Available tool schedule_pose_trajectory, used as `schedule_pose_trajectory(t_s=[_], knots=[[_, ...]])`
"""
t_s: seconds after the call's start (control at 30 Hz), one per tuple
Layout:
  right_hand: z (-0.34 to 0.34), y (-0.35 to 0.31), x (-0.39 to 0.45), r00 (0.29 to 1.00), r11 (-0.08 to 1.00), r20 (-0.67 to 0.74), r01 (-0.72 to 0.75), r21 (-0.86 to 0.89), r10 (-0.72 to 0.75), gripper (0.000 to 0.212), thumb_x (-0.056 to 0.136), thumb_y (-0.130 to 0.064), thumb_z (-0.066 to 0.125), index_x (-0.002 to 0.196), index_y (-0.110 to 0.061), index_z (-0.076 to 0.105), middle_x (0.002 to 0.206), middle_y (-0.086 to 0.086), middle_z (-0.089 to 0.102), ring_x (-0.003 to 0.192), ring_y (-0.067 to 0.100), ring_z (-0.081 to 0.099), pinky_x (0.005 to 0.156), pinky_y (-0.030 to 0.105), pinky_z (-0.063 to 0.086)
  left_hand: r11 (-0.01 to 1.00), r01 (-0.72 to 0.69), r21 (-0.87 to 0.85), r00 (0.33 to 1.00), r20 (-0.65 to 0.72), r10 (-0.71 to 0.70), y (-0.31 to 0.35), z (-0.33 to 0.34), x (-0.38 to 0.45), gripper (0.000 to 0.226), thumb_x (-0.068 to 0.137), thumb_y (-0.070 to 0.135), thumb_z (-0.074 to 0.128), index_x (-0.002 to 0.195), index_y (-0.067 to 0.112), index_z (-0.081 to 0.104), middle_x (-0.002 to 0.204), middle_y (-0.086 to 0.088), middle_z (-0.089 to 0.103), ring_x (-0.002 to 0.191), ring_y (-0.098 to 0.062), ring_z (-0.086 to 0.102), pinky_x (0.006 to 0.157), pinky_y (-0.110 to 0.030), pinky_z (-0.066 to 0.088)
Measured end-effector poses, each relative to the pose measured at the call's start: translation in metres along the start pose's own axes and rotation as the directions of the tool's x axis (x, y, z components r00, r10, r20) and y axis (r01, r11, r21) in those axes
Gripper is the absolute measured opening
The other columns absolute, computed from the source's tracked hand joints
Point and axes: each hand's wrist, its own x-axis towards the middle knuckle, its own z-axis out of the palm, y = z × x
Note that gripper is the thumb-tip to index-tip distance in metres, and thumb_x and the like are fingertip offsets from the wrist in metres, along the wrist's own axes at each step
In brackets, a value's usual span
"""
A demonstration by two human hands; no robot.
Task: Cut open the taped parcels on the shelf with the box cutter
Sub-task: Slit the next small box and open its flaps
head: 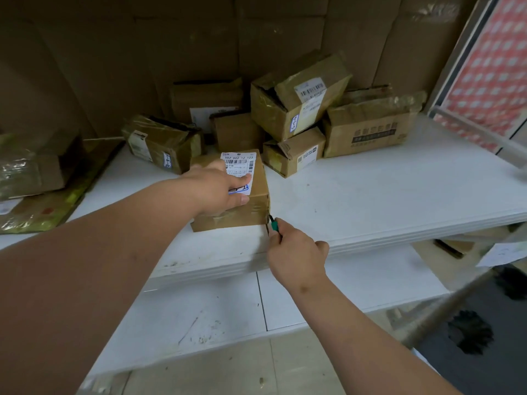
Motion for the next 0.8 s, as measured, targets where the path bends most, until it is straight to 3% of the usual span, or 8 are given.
schedule_pose_trajectory(t_s=[0.13, 0.27, 0.4, 0.47, 0.53, 0.6, 0.67, 0.8], knots=[[-0.009, -0.008, 0.011, 0.981, 0.991, 0.159, -0.1, -0.088, 0.113, 0.012, 0.08, -0.019, 0.038, 0.071, -0.021, 0.044, 0.063, -0.007, 0.051, 0.06, 0.011, 0.046, 0.076, 0.04, 0.022, 1.0, -0.013, 0.002, 1.0, -0.002, 0.013, -0.002, 0.0, 0.001, 0.058, 0.09, 0.073, 0.032, 0.145, 0.061, 0.017, 0.153, -0.003, 0.02, 0.129, -0.036, 0.032, 0.104, -0.04, 0.039], [-0.02, -0.017, 0.021, 0.925, 0.973, 0.302, -0.217, -0.079, 0.231, 0.008, 0.073, -0.017, 0.04, 0.07, -0.021, 0.046, 0.07, -0.001, 0.059, 0.069, 0.02, 0.059, 0.076, 0.039, 0.026, 1.0, -0.027, -0.012, 1.0, -0.001, 0.026, -0.002, 0.001, 0.0, 0.059, 0.089, 0.074, 0.033, 0.145, 0.061, 0.017, 0.155, -0.001, 0.018, 0.131, -0.036, 0.031, 0.106, -0.042, 0.039], [-0.034, -0.016, 0.021, 0.895, 0.977, 0.393, -0.204, -0.065, 0.213, 0.011, 0.079, -0.016, 0.041, 0.078, -0.017, 0.052, 0.077, 0.005, 0.064, 0.069, 0.025, 0.067, 0.081, 0.038, 0.046, 0.999, -0.039, -0.038, 0.999, -0.021, 0.038, -0.005, 0.002, 0.0, 0.058, 0.089, 0.074, 0.033, 0.144, 0.062, 0.018, 0.156, 0.001, 0.018, 0.13, -0.036, 0.03, 0.105, -0.043, 0.038], [-0.045, -0.008, 0.019, 0.883, 0.981, 0.436, -0.195, 0.006, 0.173, 0.017, 0.086, -0.016, 0.042, 0.089, -0.011, 0.059, 0.082, 0.012, 0.067, 0.062, 0.027, 0.067, 0.071, 0.036, 0.054, 0.998, -0.054, -0.034, 0.998, -0.033, 0.052, -0.007, 0.002, 0.001, 0.057, 0.089, 0.073, 0.032, 0.143, 0.063, 0.018, 0.155, 0.002, 0.02, 0.127, -0.035, 0.032, 0.101, -0.04, 0.039], [-0.057, 0.003, 0.021, 0.905, 0.986, 0.405, -0.161, 0.039, 0.131, 0.021, 0.091, -0.021, 0.044, 0.097, -0.012, 0.062, 0.081, 0.009, 0.066, 0.063, 0.025, 0.065, 0.067, 0.036, 0.055, 0.998, -0.057, -0.036, 0.998, -0.032, 0.056, -0.008, 0.003, 0.001, 0.056, 0.089, 0.073, 0.031, 0.143, 0.063, 0.018, 0.154, 0.003, 0.02, 0.127, -0.034, 0.032, 0.101, -0.04, 0.04], [-0.065, 0.013, 0.03, 0.955, 0.994, 0.278, -0.112, 0.02, 0.102, 0.024, 0.094, -0.028, 0.044, 0.107, -0.021, 0.062, 0.086, 0.002, 0.065, 0.075, 0.023, 0.063, 0.072, 0.036, 0.053, 0.997, -0.056, -0.05, 0.998, -0.038, 0.054, -0.009, 0.004, 0.002, 0.056, 0.089, 0.073, 0.032, 0.142, 0.064, 0.018, 0.151, 0.004, 0.022, 0.126, -0.032, 0.03, 0.102, -0.041, 0.04], [-0.064, 0.022, 0.045, 0.983, 0.993, 0.164, -0.07, -0.093, 0.085, 0.032, 0.097, -0.034, 0.04, 0.125, -0.028, 0.056, 0.101, 0.001, 0.063, 0.09, 0.025, 0.059, 0.084, 0.037, 0.049, 0.996, -0.055, -0.063, 0.997, -0.055, 0.052, -0.009, 0.005, 0.001, 0.057, 0.089, 0.073, 0.033, 0.143, 0.063, 0.018, 0.149, 0.006, 0.025, 0.125, -0.03, 0.03, 0.1, -0.04, 0.041], [-0.051, 0.035, 0.072, 0.99, 0.918, 0.133, 0.008, -0.397, 0.049, 0.043, 0.099, -0.041, 0.036, 0.141, -0.035, 0.039, 0.104, 0.003, 0.043, 0.096, 0.028, 0.052, 0.082, 0.039, 0.032, 0.993, -0.061, -0.104, 0.994, -0.091, 0.052, -0.008, 0.01, -0.004, 0.06, 0.09, 0.064, 0.046, 0.143, 0.063, 0.017, 0.137, 0.009, 0.03, 0.119, -0.024, 0.028, 0.099, -0.04, 0.042]])
